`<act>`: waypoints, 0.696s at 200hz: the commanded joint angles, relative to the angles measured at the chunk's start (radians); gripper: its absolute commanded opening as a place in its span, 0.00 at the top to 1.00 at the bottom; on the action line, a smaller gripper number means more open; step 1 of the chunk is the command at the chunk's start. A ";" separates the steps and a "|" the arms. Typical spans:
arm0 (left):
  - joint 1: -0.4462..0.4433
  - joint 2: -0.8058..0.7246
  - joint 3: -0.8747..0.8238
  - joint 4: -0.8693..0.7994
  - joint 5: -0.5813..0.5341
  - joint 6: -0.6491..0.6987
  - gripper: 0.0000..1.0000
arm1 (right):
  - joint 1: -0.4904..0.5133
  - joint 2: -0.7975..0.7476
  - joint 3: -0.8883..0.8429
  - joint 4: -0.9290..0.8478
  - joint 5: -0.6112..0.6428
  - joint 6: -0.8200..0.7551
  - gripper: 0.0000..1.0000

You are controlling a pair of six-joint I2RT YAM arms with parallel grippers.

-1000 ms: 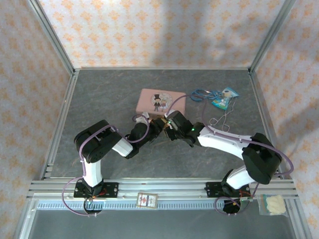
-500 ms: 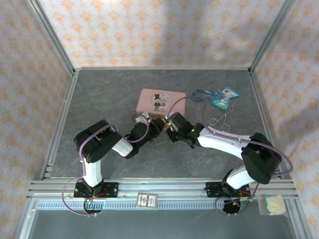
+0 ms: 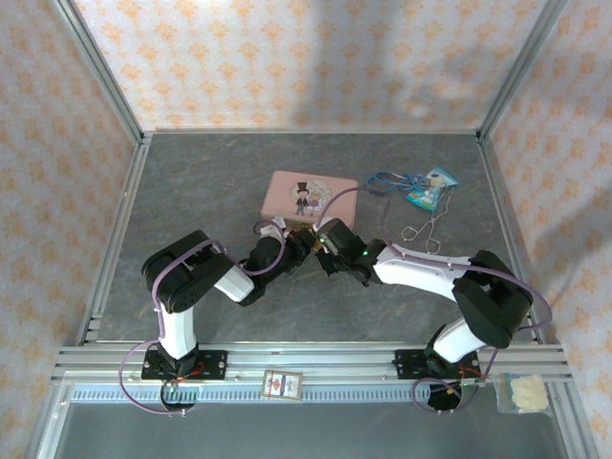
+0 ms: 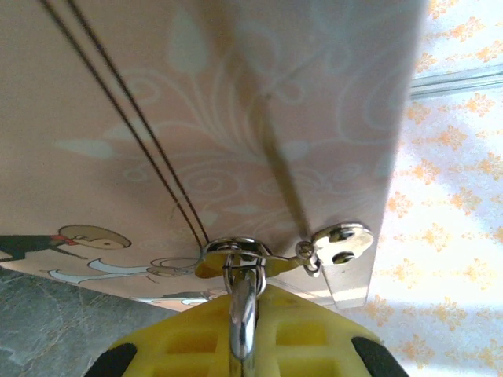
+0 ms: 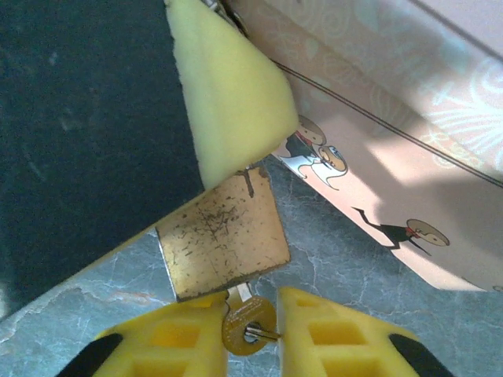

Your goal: Unlock a padlock with a key

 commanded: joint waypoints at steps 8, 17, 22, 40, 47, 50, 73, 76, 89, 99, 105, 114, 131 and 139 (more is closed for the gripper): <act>0.007 -0.031 -0.008 0.117 0.045 -0.013 1.00 | -0.003 0.012 0.022 0.050 0.101 -0.018 0.83; 0.007 -0.032 -0.008 0.118 0.052 -0.016 1.00 | -0.003 0.013 0.022 0.057 0.101 -0.020 0.85; 0.007 -0.032 -0.008 0.118 0.055 -0.017 1.00 | -0.003 0.014 0.021 0.060 0.099 -0.020 0.86; 0.007 -0.036 -0.010 0.120 0.066 -0.020 1.00 | -0.003 0.018 0.016 0.070 0.105 -0.021 0.89; 0.007 -0.038 -0.010 0.121 0.072 -0.023 1.00 | -0.003 0.020 0.015 0.071 0.107 -0.024 0.92; 0.007 -0.039 -0.010 0.120 0.074 -0.024 1.00 | -0.003 0.020 0.015 0.073 0.109 -0.026 0.92; 0.007 -0.045 -0.008 0.108 0.091 -0.018 1.00 | -0.003 0.017 0.016 0.080 0.107 -0.038 1.00; 0.007 -0.047 -0.008 0.107 0.093 -0.015 1.00 | -0.003 0.017 0.016 0.080 0.105 -0.041 1.00; 0.007 -0.050 -0.010 0.099 0.098 0.002 1.00 | -0.004 0.007 0.016 0.091 0.067 -0.057 1.00; 0.007 -0.051 -0.011 0.095 0.103 0.024 1.00 | -0.013 -0.002 0.020 0.094 0.007 -0.063 1.00; 0.007 -0.051 -0.014 0.099 0.108 0.044 1.00 | -0.027 -0.004 0.027 0.090 -0.039 -0.061 1.00; 0.007 -0.050 -0.019 0.101 0.112 0.070 1.00 | -0.056 -0.002 0.039 0.081 -0.123 -0.055 1.00; 0.009 -0.049 -0.040 0.129 0.119 0.112 1.00 | -0.135 0.018 0.064 0.059 -0.313 -0.036 1.00; 0.008 -0.048 -0.051 0.143 0.120 0.132 1.00 | -0.171 0.032 0.074 0.053 -0.409 -0.028 1.00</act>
